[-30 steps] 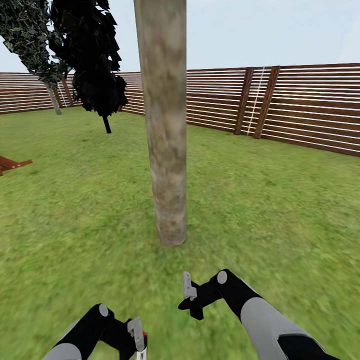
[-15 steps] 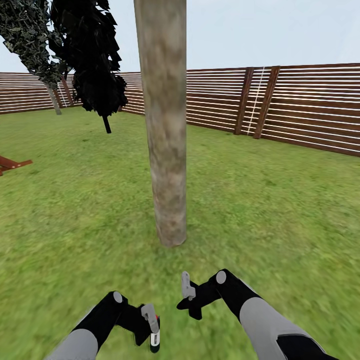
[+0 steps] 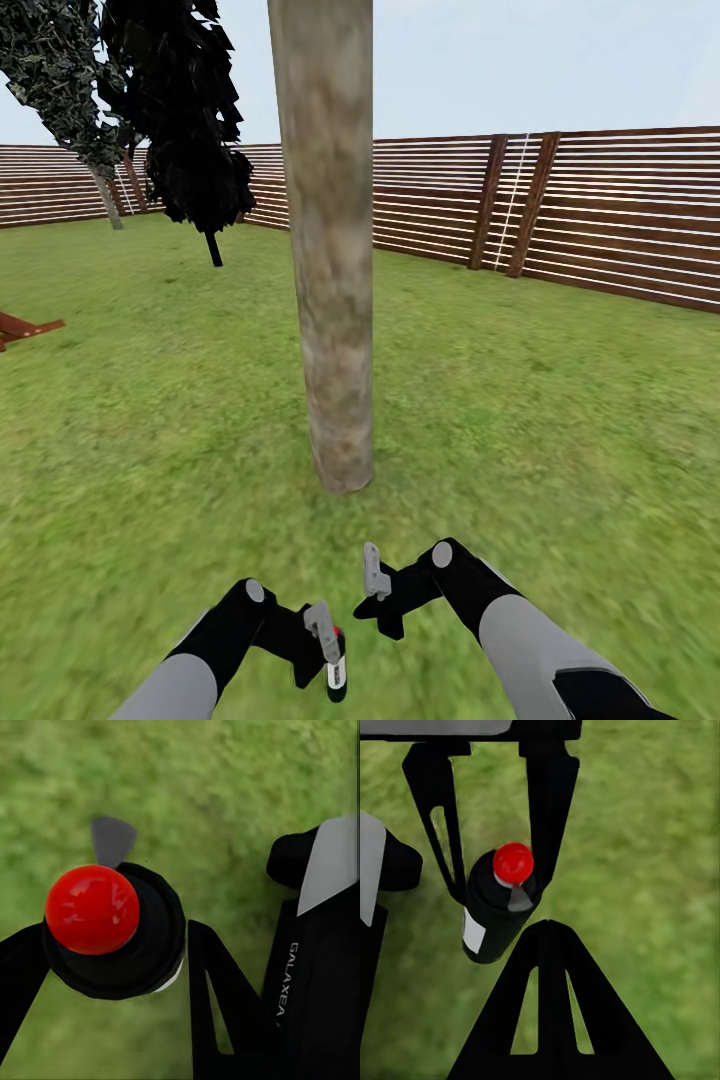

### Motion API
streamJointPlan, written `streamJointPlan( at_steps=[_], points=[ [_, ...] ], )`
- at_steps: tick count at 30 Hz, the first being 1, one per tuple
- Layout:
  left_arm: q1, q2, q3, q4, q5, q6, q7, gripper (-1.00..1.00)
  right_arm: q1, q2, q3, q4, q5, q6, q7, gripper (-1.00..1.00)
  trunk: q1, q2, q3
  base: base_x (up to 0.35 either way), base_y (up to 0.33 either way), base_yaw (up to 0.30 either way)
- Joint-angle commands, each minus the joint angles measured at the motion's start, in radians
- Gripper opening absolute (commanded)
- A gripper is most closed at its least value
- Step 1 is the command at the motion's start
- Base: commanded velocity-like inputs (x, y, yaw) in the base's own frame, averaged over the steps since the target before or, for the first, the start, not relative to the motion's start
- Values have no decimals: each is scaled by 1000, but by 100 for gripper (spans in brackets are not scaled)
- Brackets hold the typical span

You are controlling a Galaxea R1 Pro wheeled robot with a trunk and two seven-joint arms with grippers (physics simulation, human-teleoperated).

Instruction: In the garden, pick up the pesticide atomizer on the floor and spray pesticide onto both trees until each tree trunk is fully covered.

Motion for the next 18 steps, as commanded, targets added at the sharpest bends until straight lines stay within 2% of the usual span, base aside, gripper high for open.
streamJointPlan(
  at_steps=[1, 7, 13, 18],
  points=[
    [0, -5, 0, 0, 0, 0, 0, -100, 0, 0, 0, 0, 0, 0, 0, -100, 0, 0, 0, 0, 0, 0],
    [0, -25, 0, 0, 0, 2, 8, -100, 0, 0, 0, 0, 0, 0, 0, -100, 0, 0, 0, 0, 0, 0],
    [-5, -27, 0, 0, 3, 2, 12, -100, 0, 0, 0, 0, 0, 0, 0, -100, 0, 0, 0, 0, 0, 0],
    [-12, -27, 0, 0, 39, 0, 14, -100, 0, 0, 0, 0, 0, 1, 0, -100, 0, 0, 0, 0, 0, 0]
  ],
)
